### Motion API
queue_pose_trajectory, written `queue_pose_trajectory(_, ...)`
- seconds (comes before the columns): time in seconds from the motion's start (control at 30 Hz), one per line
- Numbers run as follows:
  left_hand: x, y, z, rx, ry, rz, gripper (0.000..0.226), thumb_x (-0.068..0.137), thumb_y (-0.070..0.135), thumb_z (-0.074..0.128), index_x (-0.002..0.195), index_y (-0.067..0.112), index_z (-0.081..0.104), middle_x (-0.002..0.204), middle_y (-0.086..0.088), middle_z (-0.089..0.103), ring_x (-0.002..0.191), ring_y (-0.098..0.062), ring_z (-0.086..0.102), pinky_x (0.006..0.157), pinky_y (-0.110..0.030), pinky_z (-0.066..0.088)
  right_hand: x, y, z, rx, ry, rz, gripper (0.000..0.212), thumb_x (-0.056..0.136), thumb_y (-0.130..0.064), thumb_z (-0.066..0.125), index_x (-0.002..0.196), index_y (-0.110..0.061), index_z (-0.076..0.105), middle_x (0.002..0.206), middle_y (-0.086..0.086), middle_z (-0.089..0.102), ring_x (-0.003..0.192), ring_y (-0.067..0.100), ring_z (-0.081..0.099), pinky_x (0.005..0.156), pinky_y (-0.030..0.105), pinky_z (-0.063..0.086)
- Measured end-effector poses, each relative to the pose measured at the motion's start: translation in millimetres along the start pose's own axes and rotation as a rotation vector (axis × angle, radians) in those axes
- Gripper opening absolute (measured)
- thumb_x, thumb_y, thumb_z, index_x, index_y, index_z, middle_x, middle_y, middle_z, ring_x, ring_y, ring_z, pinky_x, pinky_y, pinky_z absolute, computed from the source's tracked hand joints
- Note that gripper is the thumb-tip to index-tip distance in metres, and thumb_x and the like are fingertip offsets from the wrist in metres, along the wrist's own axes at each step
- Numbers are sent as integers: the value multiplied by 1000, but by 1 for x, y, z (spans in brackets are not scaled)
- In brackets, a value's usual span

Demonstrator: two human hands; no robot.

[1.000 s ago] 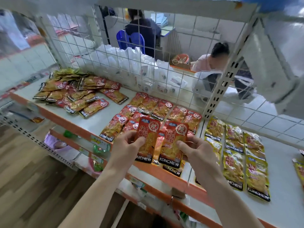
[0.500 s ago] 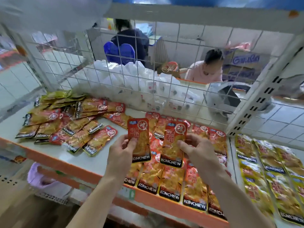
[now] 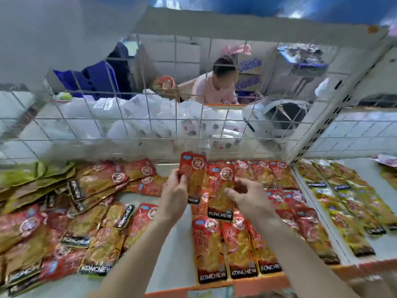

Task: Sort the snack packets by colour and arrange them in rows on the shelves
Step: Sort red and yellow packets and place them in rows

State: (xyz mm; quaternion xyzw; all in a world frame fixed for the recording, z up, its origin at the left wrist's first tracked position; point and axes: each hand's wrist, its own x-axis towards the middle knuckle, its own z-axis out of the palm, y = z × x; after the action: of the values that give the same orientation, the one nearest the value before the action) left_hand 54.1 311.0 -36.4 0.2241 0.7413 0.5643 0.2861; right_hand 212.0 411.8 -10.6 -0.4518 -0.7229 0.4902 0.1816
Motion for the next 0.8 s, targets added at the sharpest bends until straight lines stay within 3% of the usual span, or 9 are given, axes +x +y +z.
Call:
queue_pose_trajectory(0.1, 11, -4, -8, 127, 10, -23, 19, 105, 19, 39, 98, 14, 56, 98, -7, 66, 97, -30, 61, 86, -50, 49, 3, -3, 3, 26, -1, 24, 6, 90, -28, 71, 91, -30, 65, 93, -10, 69, 93, 12, 65, 86, 31, 54)
queue_pose_trajectory(0.27, 1, -13, -39, 367, 171, -97, 16, 104, 15, 36, 102, 4, 47, 104, -13, 54, 93, -30, 47, 79, -38, 33, 6, -9, 10, 69, -71, 6, 9, 94, -20, 66, 100, -26, 61, 91, -12, 64, 86, 3, 61, 62, 10, 46)
queue_pose_trajectory(0.4, -9, -10, -57, 449, 237, -149, 17, 104, 18, 35, 108, 5, 46, 106, -12, 55, 95, -30, 51, 81, -40, 38, 16, -15, 27, 83, -136, 21, 8, 93, -18, 66, 101, -17, 67, 96, -2, 70, 92, 15, 67, 72, 21, 53)
queue_pose_trajectory(0.57, -1, 0, -51, 445, 229, -107, 32, 101, 24, 44, 123, 4, 56, 107, -13, 66, 98, -31, 60, 88, -44, 51, 32, -26, 48, 34, -154, 8, 18, 93, -19, 67, 108, -11, 70, 97, 0, 72, 91, 14, 68, 76, 25, 56)
queue_pose_trajectory(0.63, 8, 3, -47, 414, 217, -106, 28, 100, 26, 46, 118, 7, 58, 103, -12, 67, 90, -25, 63, 77, -39, 52, 39, -28, 53, 10, -136, 20, 10, 92, -19, 68, 100, -14, 70, 94, 0, 72, 89, 16, 68, 80, 30, 57)
queue_pose_trajectory(0.7, 17, 3, -45, 395, 195, -131, 15, 101, 22, 50, 105, 10, 58, 92, -6, 65, 75, -13, 56, 62, -31, 42, 45, -28, 57, -3, -111, 32, 5, 92, -19, 68, 95, -16, 70, 92, 1, 72, 86, 17, 68, 74, 23, 56)
queue_pose_trajectory(0.8, 25, -1, -46, 424, 166, -138, 6, 100, 19, 54, 100, 13, 52, 84, 2, 57, 78, -17, 56, 69, -31, 41, 54, -29, 64, -95, -78, 24, 10, 90, -20, 71, 98, -14, 71, 89, -3, 70, 75, 8, 63, 52, 4, 41)
